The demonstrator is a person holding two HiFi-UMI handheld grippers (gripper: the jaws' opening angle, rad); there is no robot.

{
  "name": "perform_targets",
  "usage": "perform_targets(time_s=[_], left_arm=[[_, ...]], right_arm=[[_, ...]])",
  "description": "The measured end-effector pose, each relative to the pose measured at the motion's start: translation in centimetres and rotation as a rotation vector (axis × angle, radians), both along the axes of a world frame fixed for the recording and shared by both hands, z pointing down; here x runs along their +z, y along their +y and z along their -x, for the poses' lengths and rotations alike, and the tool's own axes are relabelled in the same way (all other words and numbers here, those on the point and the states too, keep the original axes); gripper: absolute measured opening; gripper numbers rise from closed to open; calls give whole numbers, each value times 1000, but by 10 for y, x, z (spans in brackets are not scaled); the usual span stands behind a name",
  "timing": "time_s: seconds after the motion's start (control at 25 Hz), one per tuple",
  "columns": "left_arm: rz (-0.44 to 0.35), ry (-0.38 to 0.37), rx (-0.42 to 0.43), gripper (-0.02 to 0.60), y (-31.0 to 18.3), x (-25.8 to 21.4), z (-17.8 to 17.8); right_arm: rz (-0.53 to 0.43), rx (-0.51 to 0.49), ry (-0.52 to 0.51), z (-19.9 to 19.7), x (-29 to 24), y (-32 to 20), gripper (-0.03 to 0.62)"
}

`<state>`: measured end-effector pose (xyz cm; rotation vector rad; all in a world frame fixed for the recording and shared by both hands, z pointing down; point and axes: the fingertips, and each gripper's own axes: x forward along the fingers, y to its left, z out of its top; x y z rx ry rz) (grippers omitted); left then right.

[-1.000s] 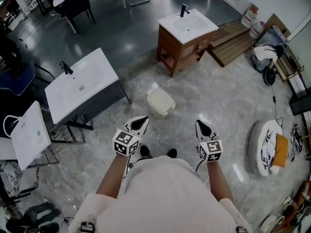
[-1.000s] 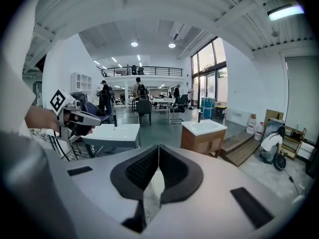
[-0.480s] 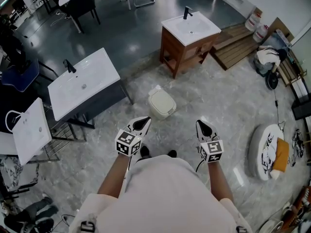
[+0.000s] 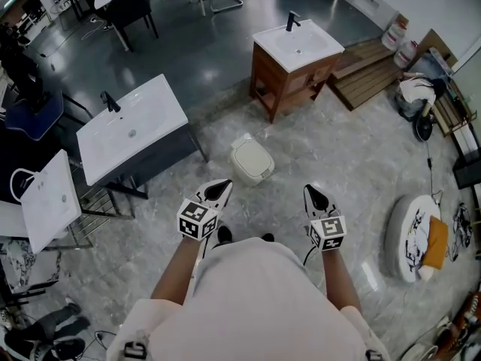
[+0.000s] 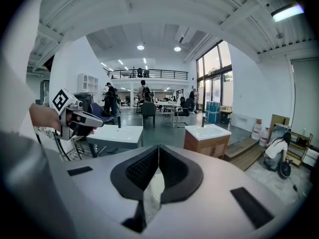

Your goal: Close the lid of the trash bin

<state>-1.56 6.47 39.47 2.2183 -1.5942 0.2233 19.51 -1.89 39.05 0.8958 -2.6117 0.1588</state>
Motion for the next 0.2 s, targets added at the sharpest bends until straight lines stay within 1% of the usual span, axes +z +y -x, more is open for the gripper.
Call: perform_targets(time_s=[0.2], left_arm=[[4, 2, -4, 17, 0, 2, 1]], right_arm=[[-2, -4, -5, 2, 0, 0, 32]])
